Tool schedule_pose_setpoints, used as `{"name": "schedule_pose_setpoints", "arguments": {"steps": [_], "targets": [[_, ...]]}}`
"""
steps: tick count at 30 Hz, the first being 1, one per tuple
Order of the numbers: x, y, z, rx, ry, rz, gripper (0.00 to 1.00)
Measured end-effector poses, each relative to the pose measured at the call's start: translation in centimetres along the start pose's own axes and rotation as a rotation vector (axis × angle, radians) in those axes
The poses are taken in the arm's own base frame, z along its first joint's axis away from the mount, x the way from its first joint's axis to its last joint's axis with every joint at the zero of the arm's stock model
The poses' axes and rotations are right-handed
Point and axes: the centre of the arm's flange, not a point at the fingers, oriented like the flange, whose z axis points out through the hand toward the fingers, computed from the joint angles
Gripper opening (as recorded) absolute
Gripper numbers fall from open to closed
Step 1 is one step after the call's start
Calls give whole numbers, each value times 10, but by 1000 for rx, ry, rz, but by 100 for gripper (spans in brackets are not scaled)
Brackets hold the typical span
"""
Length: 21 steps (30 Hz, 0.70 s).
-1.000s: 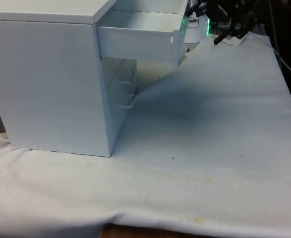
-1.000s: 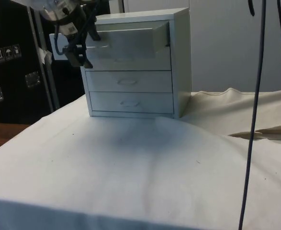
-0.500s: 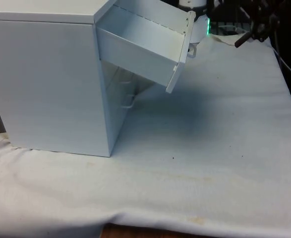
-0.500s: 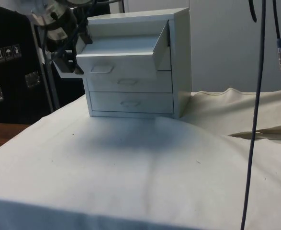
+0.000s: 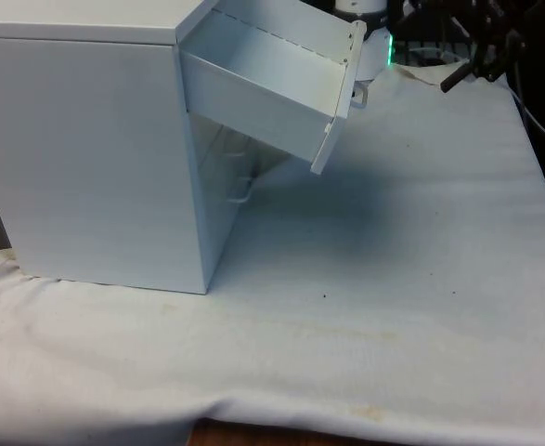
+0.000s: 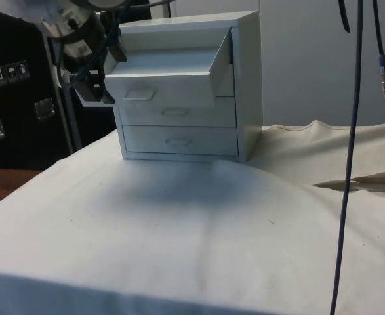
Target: Open the drawer, then close it.
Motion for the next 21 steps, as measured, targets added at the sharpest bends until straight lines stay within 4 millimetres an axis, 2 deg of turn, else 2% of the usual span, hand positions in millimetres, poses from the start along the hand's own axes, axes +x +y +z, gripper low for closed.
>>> {"name": "schedule_pose_setpoints", "arguments": {"steps": [13, 21], "targets": [[4, 10, 32, 69, -12, 27, 100], [3, 15, 42, 74, -15, 32, 100]]}}
